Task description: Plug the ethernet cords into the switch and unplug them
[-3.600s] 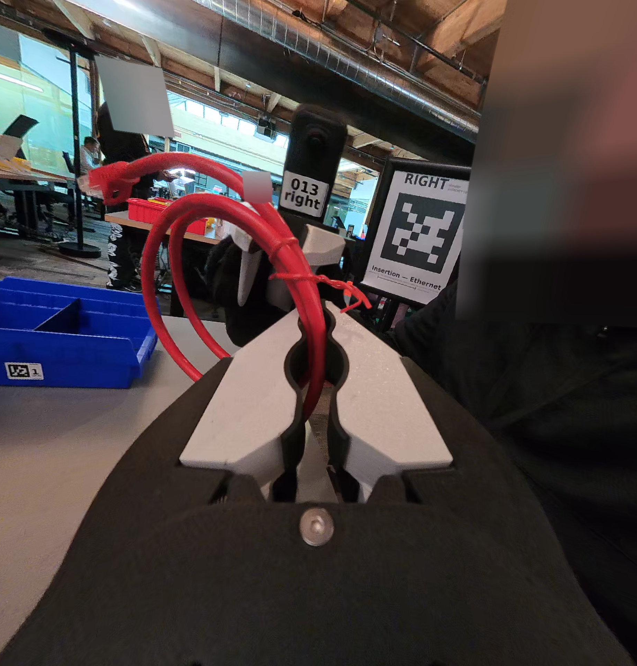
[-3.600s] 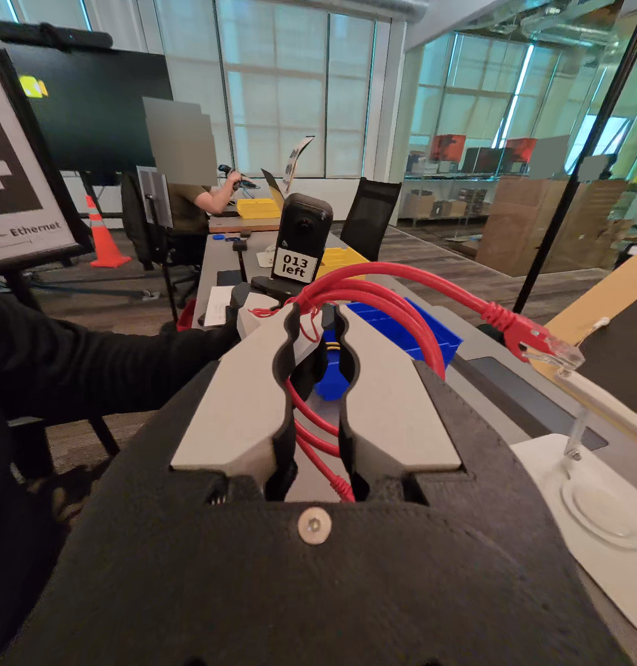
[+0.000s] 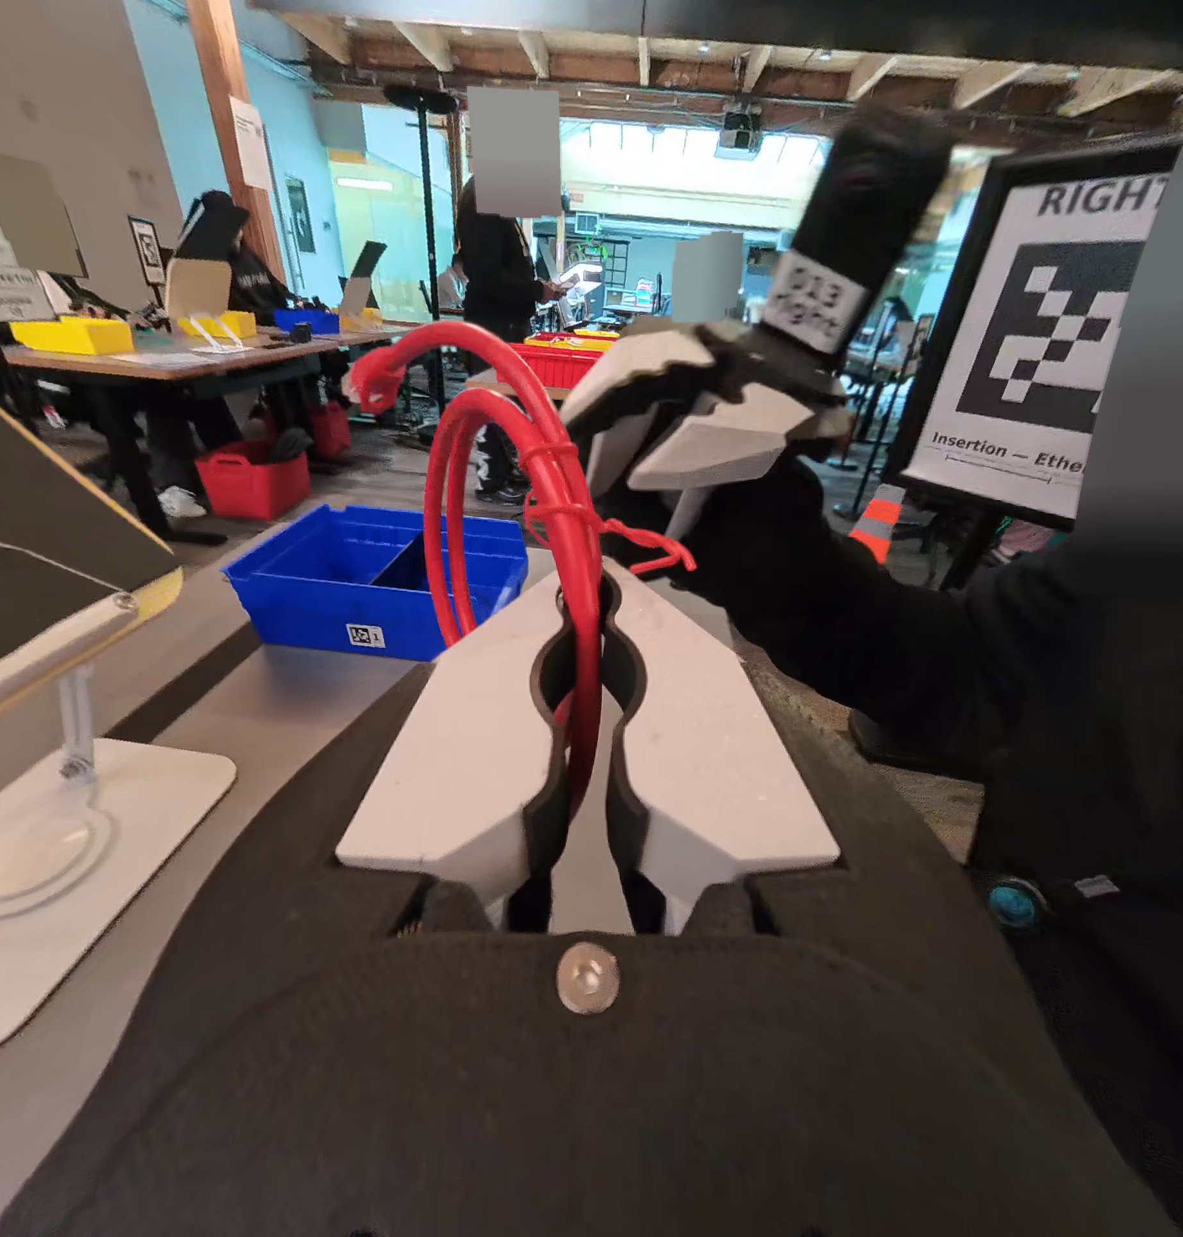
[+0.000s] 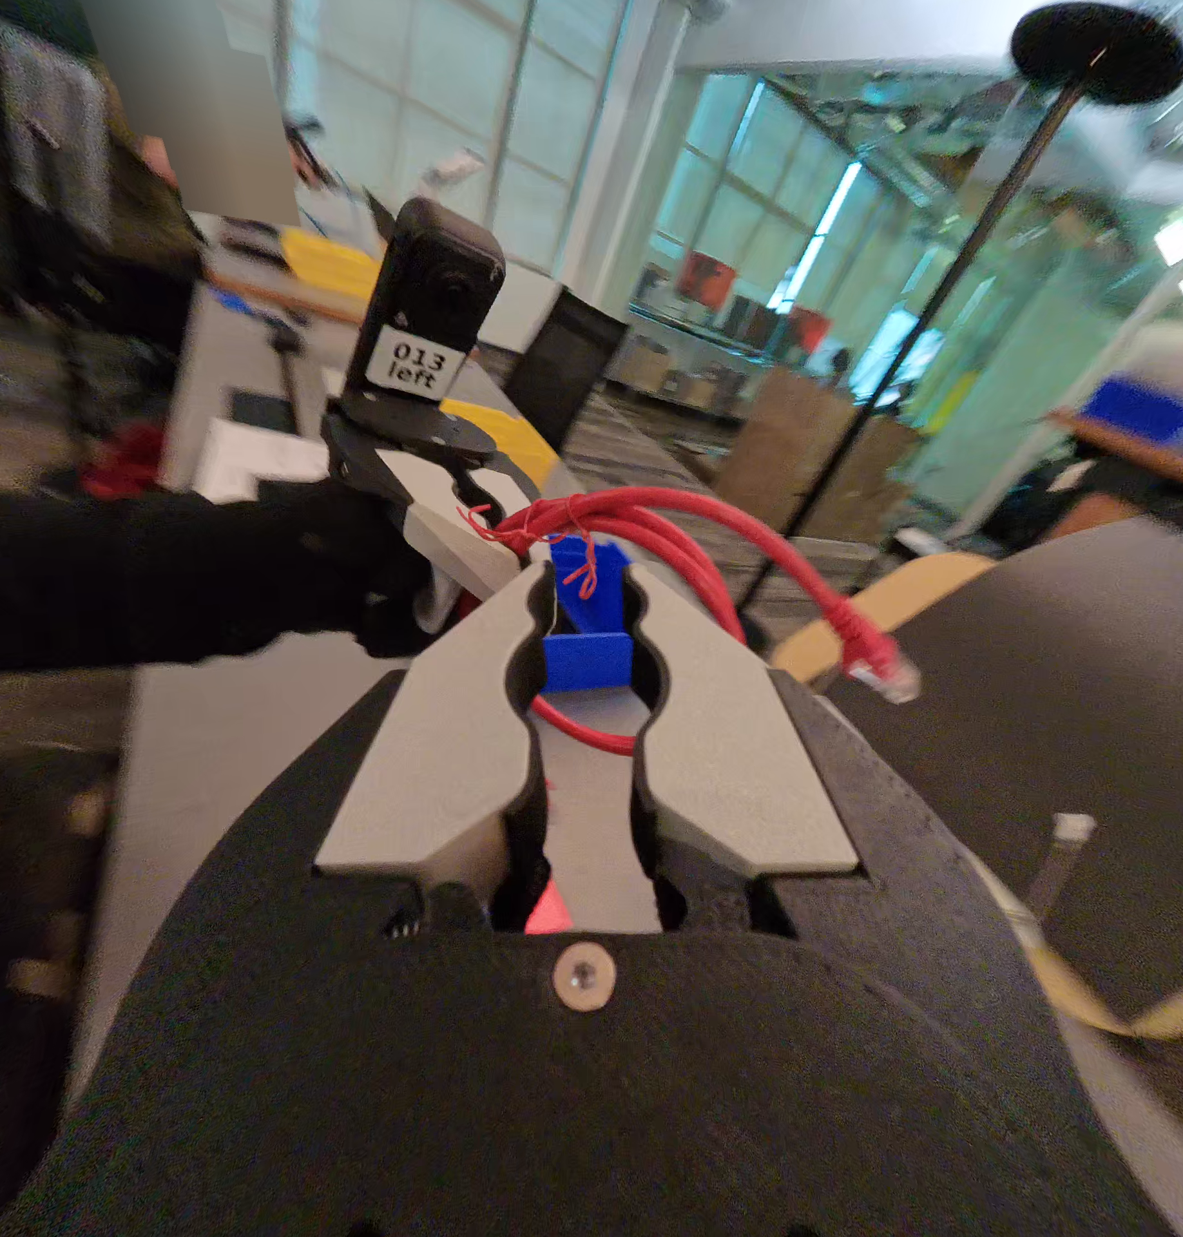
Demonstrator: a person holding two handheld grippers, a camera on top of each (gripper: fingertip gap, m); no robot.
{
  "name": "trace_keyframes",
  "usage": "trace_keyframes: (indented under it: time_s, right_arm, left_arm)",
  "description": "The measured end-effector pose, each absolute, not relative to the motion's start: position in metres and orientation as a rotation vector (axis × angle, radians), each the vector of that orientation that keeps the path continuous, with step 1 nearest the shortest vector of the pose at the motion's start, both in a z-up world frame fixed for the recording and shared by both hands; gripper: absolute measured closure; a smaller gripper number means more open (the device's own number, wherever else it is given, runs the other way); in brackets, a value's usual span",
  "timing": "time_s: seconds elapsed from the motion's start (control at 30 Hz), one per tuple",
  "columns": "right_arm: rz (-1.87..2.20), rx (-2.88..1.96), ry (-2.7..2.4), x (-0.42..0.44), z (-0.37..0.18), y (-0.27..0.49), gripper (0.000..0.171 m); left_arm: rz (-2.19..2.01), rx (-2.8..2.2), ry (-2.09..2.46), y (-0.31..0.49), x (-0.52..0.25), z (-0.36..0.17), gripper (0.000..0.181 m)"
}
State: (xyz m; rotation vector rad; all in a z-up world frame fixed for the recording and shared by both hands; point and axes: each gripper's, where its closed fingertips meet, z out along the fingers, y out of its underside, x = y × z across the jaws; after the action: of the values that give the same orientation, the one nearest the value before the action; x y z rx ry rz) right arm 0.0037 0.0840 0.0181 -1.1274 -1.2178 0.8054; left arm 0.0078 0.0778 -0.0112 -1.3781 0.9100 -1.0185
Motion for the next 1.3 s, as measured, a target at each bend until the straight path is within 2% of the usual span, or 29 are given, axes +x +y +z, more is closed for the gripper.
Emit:
trace_keyframes:
  time_s: [0.13,0.17,0.37,0.43,0.47,0.57,0.7,0.87,0.93,1.1,1.3]
  right_arm:
    - [1.188,-1.274,-1.130,-0.007,0.009,0.087,0.146]
    - [1.229,-1.261,-1.131,-0.009,0.007,0.084,0.152]
    - [1.251,-1.255,-1.082,-0.018,0.004,0.084,0.169]
    - [1.238,-1.281,-1.068,-0.020,0.000,0.088,0.164]
    - [1.243,-1.265,-1.072,-0.021,0.001,0.086,0.171]
    - [1.180,-1.225,-1.089,-0.019,0.003,0.085,0.171]
    - [0.860,-1.191,-1.136,-0.014,0.001,0.094,0.171]
    - [-0.090,-0.923,-1.192,0.008,0.018,0.103,0.171]
    - [-0.285,-0.793,-1.223,0.005,0.024,0.090,0.171]
    - [-0.110,-0.746,-1.214,0.006,0.032,0.075,0.171]
    - [0.371,-0.873,-1.155,0.012,0.038,0.079,0.169]
  left_arm:
    - [-0.931,-1.362,0.948,0.075,0.010,-0.011,0.181]
    - [-0.942,-1.356,0.940,0.075,0.010,-0.009,0.181]
    - [-0.987,-1.345,0.952,0.072,0.013,-0.011,0.181]
    - [-0.982,-1.349,0.970,0.071,0.016,-0.013,0.181]
    - [-0.984,-1.347,0.969,0.071,0.017,-0.013,0.181]
    - [-1.029,-1.332,0.960,0.068,0.017,-0.010,0.181]
    - [-1.045,-1.337,0.949,0.068,0.018,-0.010,0.181]
    - [-1.239,-1.332,0.797,0.074,0.014,0.000,0.181]
    - [-1.292,-1.301,0.762,0.074,0.009,0.004,0.181]
    - [-1.235,-1.306,0.794,0.071,0.011,0.007,0.181]
    - [-1.223,-1.296,0.794,0.072,0.007,0.008,0.181]
